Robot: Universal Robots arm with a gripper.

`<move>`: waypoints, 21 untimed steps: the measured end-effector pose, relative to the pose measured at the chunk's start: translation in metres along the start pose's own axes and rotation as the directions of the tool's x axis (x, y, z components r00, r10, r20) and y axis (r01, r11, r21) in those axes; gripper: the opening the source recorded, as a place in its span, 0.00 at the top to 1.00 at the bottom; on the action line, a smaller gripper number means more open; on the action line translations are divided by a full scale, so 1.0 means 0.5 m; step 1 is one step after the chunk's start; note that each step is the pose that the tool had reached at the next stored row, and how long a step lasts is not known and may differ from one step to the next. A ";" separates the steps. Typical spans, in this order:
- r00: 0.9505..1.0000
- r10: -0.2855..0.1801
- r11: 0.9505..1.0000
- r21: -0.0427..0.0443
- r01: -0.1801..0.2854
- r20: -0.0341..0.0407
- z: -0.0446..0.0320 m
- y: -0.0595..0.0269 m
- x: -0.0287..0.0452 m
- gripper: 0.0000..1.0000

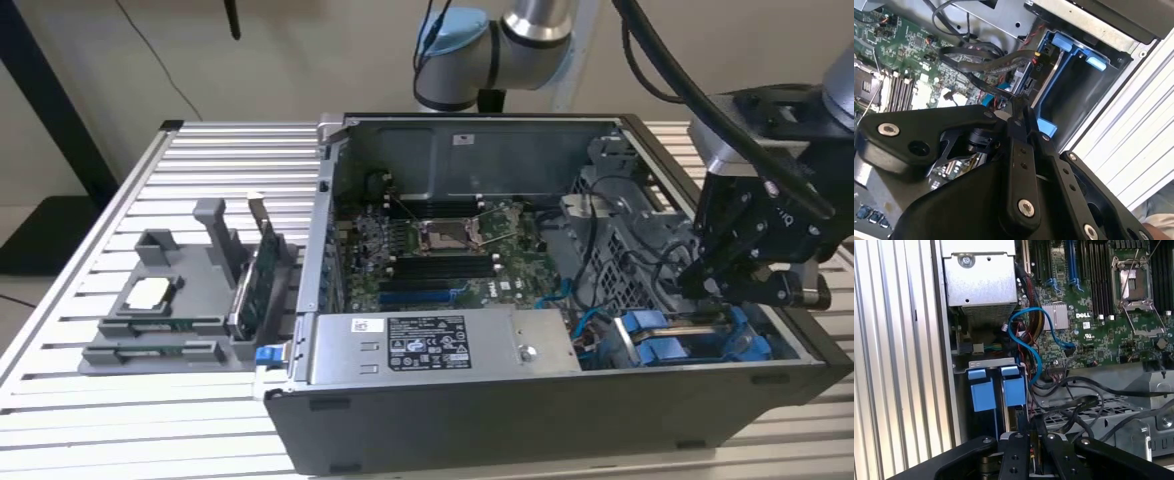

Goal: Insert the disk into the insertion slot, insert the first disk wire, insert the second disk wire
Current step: 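Insert the second disk wire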

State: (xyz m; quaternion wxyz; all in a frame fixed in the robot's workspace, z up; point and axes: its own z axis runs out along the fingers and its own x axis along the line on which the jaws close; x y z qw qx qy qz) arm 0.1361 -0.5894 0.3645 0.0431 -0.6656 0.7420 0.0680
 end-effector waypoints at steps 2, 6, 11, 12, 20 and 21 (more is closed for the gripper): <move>1.000 -0.002 1.000 0.004 0.002 0.000 0.002 0.000 0.000 0.84; 1.000 -0.003 1.000 0.006 0.003 0.000 0.002 0.001 0.001 0.84; 1.000 -0.004 1.000 0.006 0.004 0.001 0.003 0.001 0.001 0.84; 1.000 -0.004 1.000 0.006 0.004 0.001 0.004 0.002 0.001 0.84; 1.000 -0.004 1.000 0.007 0.004 0.000 0.008 0.005 0.002 0.84; 1.000 -0.004 1.000 0.007 0.004 0.000 0.009 0.005 0.002 0.84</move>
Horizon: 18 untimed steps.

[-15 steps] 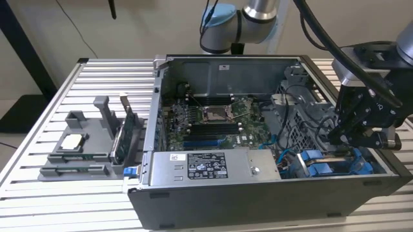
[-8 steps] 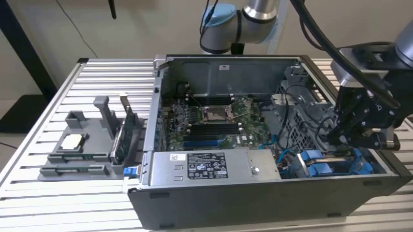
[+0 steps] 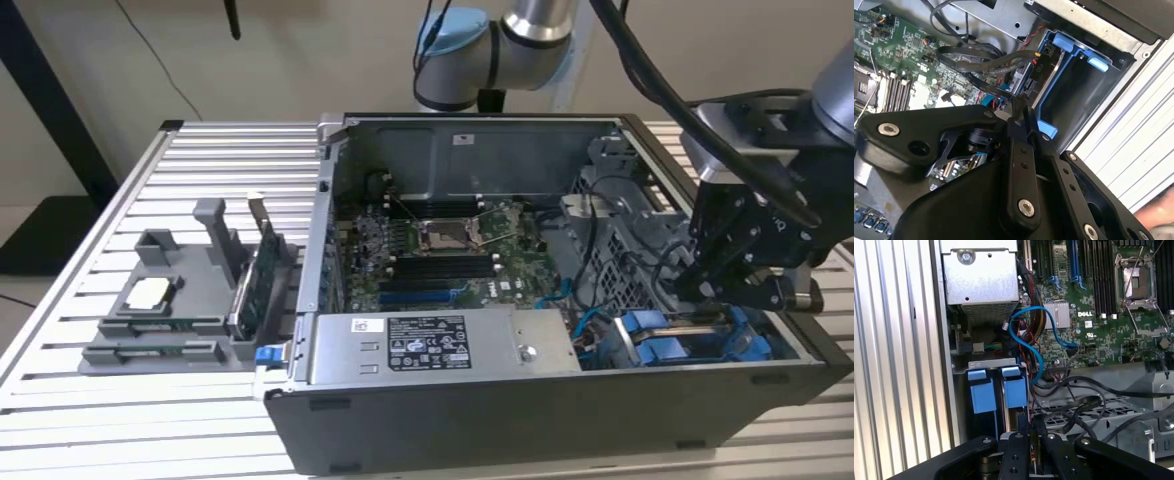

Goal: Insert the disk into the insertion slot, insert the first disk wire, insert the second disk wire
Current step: 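Insert the second disk wire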

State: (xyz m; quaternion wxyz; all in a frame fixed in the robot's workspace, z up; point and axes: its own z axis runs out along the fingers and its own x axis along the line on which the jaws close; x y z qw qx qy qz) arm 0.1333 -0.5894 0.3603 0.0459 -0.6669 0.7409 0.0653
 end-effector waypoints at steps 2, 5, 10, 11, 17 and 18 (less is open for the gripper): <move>1.000 0.000 1.000 0.000 0.000 0.000 0.000 0.000 0.000 0.84; 1.000 0.000 1.000 0.001 0.000 0.000 0.001 0.000 0.000 0.84; 1.000 -0.002 1.000 0.010 0.002 0.001 0.005 0.004 0.001 0.84; 1.000 -0.002 1.000 0.012 0.002 0.001 0.005 0.005 0.002 0.84; 1.000 -0.003 1.000 0.021 0.003 0.001 0.009 0.007 0.002 0.84; 1.000 -0.003 1.000 0.021 0.003 0.001 0.009 0.007 0.003 0.84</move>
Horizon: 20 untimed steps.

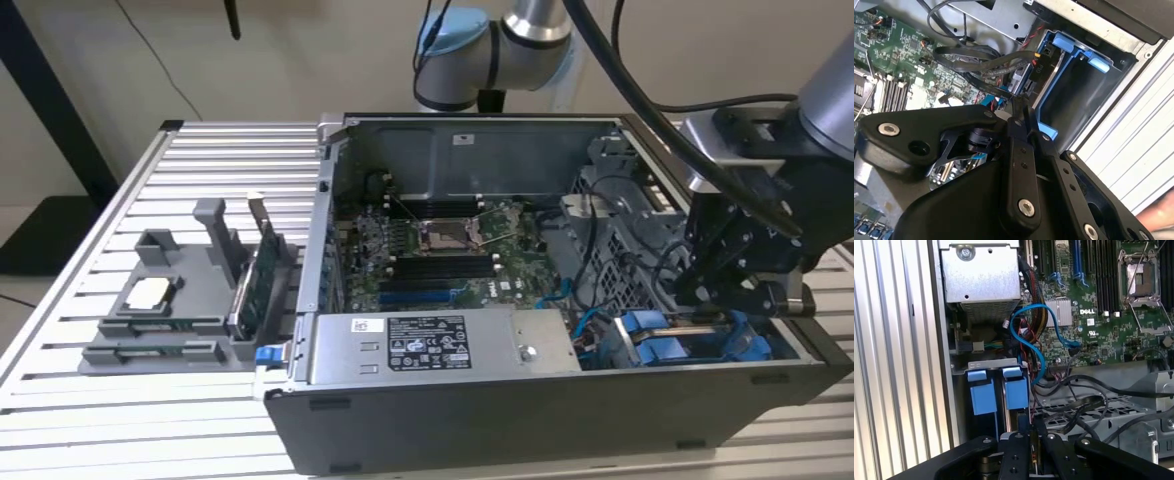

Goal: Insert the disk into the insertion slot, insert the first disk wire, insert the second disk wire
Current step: 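Insert the second disk wire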

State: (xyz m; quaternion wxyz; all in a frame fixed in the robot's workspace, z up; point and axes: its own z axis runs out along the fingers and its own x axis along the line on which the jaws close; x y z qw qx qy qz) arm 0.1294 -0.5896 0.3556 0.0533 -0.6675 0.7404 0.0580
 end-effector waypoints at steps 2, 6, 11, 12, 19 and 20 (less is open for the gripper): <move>1.000 0.000 1.000 0.000 0.000 0.000 0.000 0.000 0.000 0.84; 1.000 0.000 1.000 0.000 0.000 0.000 0.000 0.000 0.000 0.84; 1.000 0.000 1.000 0.000 0.000 0.000 0.000 0.000 0.000 0.84; 1.000 0.000 1.000 0.000 0.000 0.000 0.000 0.000 0.000 0.84; 1.000 -0.006 0.999 0.040 0.006 -0.002 0.008 0.001 0.001 0.84; 1.000 -0.008 0.999 0.048 0.008 -0.002 0.009 0.001 0.001 0.84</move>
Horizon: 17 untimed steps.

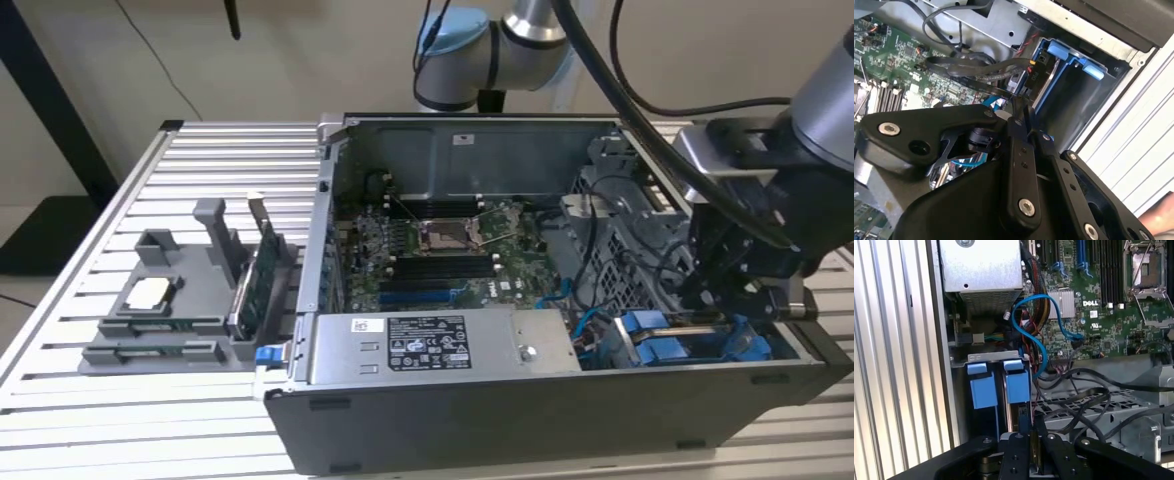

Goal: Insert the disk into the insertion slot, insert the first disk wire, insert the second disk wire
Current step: 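Insert the second disk wire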

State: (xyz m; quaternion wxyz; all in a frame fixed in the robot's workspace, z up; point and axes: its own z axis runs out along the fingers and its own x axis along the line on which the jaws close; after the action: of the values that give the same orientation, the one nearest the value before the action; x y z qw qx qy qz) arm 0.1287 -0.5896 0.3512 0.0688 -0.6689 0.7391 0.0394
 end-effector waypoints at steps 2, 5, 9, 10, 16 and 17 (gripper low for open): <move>1.000 -0.003 1.000 0.017 0.003 -0.004 0.002 0.001 0.000 0.84; 1.000 -0.005 1.000 0.027 0.005 -0.010 0.003 0.003 0.001 0.84; 1.000 -0.005 1.000 0.028 0.005 -0.013 0.003 0.007 0.001 0.84; 1.000 -0.005 1.000 0.028 0.005 -0.013 0.003 0.009 0.001 0.84; 1.000 -0.008 0.999 0.052 0.009 -0.013 0.006 0.025 0.003 0.84; 1.000 -0.009 0.998 0.057 0.010 -0.013 0.007 0.028 0.004 0.84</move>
State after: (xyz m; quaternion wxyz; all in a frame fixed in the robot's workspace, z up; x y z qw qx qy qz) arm 0.1147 -0.5894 0.3470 0.0833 -0.6703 0.7372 0.0139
